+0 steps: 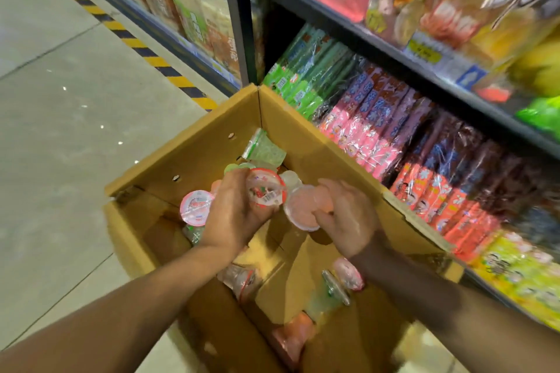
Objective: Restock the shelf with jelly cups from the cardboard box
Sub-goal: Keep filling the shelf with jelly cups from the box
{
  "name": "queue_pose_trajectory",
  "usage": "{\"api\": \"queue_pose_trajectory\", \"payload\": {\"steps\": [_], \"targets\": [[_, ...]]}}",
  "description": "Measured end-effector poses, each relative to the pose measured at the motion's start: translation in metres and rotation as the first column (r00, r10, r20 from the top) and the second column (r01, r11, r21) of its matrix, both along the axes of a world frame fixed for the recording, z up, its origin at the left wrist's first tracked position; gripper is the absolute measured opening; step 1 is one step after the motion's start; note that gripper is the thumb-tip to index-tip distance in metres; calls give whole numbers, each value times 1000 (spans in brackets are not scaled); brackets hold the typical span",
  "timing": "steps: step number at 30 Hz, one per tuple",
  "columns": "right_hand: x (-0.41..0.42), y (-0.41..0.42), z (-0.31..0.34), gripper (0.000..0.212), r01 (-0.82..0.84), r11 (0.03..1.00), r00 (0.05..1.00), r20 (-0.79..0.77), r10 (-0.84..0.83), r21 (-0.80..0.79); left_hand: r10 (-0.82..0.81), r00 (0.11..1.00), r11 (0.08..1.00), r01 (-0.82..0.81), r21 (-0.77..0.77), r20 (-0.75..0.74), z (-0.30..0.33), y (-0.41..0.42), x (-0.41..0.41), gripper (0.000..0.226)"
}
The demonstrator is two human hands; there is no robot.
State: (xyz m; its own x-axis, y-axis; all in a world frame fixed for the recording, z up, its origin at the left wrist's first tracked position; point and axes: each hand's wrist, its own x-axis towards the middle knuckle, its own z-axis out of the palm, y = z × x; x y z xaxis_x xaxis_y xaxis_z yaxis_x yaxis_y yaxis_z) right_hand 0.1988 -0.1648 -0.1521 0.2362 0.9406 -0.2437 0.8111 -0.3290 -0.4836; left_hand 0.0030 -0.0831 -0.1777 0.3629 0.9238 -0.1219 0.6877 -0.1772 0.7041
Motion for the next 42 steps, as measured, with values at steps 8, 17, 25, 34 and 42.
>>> {"api": "queue_pose_trajectory", "payload": {"steps": [8,17,25,34,42], "targets": [[-14,-15,247,34,176,957,976,-171,-138,229,99,971,993,-110,42,219,277,0,-14,44],[-28,-6,562,33,257,889,966,-135,-222,378,131,949,968,-185,170,286,598,10,-40,59],[-25,-21,731,55,237,815,971,-115,-208,529,4,941,974,-80,210,339,743,-5,-45,104],[15,-86,814,49,246,727,961,-63,-270,641,-136,943,953,41,300,305,825,-50,-8,107],[80,-195,878,43,295,522,927,-106,-361,800,-243,893,933,109,342,378,890,-134,64,104]]}}
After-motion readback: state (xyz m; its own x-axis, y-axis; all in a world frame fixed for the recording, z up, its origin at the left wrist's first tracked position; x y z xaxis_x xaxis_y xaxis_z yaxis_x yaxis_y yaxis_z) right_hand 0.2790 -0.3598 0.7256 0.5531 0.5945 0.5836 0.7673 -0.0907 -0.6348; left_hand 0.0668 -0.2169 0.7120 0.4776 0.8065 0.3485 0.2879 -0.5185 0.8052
